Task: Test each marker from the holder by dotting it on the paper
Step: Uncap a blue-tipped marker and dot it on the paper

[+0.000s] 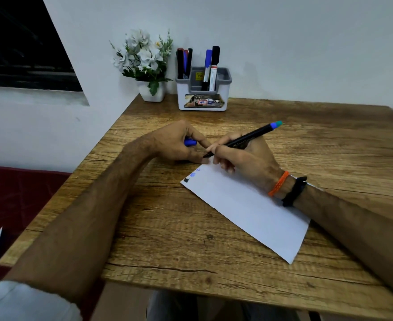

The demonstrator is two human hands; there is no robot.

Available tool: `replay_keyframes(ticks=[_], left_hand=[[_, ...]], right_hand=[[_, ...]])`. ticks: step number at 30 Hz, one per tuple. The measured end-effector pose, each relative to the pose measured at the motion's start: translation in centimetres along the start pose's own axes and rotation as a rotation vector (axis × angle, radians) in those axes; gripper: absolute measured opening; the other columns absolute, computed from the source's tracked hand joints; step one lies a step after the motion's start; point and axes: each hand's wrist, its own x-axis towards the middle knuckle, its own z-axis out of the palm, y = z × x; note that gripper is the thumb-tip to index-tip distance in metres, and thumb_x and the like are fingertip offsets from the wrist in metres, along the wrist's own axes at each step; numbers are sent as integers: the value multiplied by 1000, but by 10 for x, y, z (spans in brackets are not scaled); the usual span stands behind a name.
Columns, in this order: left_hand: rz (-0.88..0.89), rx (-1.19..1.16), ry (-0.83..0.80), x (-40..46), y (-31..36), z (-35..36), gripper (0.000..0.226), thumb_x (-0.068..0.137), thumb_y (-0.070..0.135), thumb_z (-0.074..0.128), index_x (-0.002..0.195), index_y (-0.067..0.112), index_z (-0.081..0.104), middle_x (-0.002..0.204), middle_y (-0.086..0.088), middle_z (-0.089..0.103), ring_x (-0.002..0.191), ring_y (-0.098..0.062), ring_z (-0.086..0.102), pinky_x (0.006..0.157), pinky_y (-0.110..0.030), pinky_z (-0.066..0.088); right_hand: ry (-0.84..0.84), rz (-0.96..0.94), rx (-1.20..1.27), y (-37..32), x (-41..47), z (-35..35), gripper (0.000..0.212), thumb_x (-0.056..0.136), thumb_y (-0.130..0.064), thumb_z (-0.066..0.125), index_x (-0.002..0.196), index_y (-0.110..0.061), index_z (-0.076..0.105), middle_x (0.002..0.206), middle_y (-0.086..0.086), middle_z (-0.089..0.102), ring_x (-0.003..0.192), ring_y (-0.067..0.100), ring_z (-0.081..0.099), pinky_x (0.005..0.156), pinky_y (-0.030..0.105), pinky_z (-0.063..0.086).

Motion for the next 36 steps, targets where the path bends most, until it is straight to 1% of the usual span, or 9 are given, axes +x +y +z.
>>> replay_keyframes(ticks=[3, 6, 10, 13, 15, 19, 28, 33, 36], left_hand=[[-5, -35, 41, -2, 2, -1, 29, 80, 29, 76, 107, 32, 68, 54, 23, 58, 52, 9, 50, 55, -9, 34], [-27, -54, 145, -2, 0, -3, 31, 81, 32, 75, 110, 29, 65, 59, 7, 50, 47, 3, 43, 47, -10, 30], [-71, -202, 196, -1, -4, -1, 23, 89, 23, 66, 111, 19, 60, 75, 6, 65, 57, 1, 51, 60, -22, 37], [-26, -254, 207, 0, -4, 1, 16, 94, 9, 58, 109, 12, 60, 89, 4, 71, 77, 4, 62, 71, -13, 44], [20, -218, 225, -1, -1, 1, 13, 94, 7, 58, 104, 13, 62, 90, 7, 66, 74, 11, 59, 69, -7, 43], [66, -242, 242, -1, 0, 0, 12, 93, 9, 59, 99, 19, 64, 83, 11, 61, 65, 2, 57, 67, -16, 47], [68, -346, 255, 1, -2, 3, 11, 89, 5, 63, 100, 8, 61, 81, 5, 63, 64, 2, 60, 64, -17, 49], [67, -395, 262, 2, -4, 2, 11, 89, 7, 64, 100, 6, 63, 85, 1, 64, 68, -6, 60, 67, -25, 54], [71, -384, 255, 2, -3, 3, 13, 88, 12, 67, 100, 9, 65, 86, -2, 66, 72, -12, 60, 70, -32, 55]], right_hand=[[0, -15, 48, -6, 4, -7, 12, 88, 3, 61, 84, 5, 72, 65, 13, 65, 49, 13, 55, 43, 20, 42], [-35, 17, 135, -12, 8, -15, 19, 91, -5, 57, 84, -1, 74, 66, 11, 66, 51, 13, 56, 44, 21, 43], [-54, 89, 226, -12, 13, -23, 29, 80, -20, 51, 85, -6, 76, 69, 9, 66, 54, 14, 58, 47, 23, 45], [-18, 86, 194, -12, 14, -26, 27, 88, -16, 50, 91, -6, 75, 69, 5, 65, 55, 13, 57, 48, 23, 45], [24, 73, 162, -14, 13, -26, 22, 94, -8, 51, 90, -6, 72, 71, 6, 68, 54, 13, 58, 47, 22, 45], [69, 70, 147, -17, 11, -26, 11, 93, -8, 59, 83, -10, 62, 75, 9, 74, 52, 15, 60, 46, 23, 44], [72, 53, 148, -14, 13, -26, 16, 91, -11, 65, 78, -15, 57, 79, 9, 77, 51, 13, 61, 46, 22, 42], [92, 38, 130, -13, 13, -26, 17, 89, -11, 69, 78, -16, 58, 79, 10, 76, 48, 12, 58, 46, 21, 39], [79, -6, 87, -9, 12, -24, 10, 86, -16, 75, 84, -11, 66, 75, 7, 75, 48, 10, 56, 46, 20, 41]])
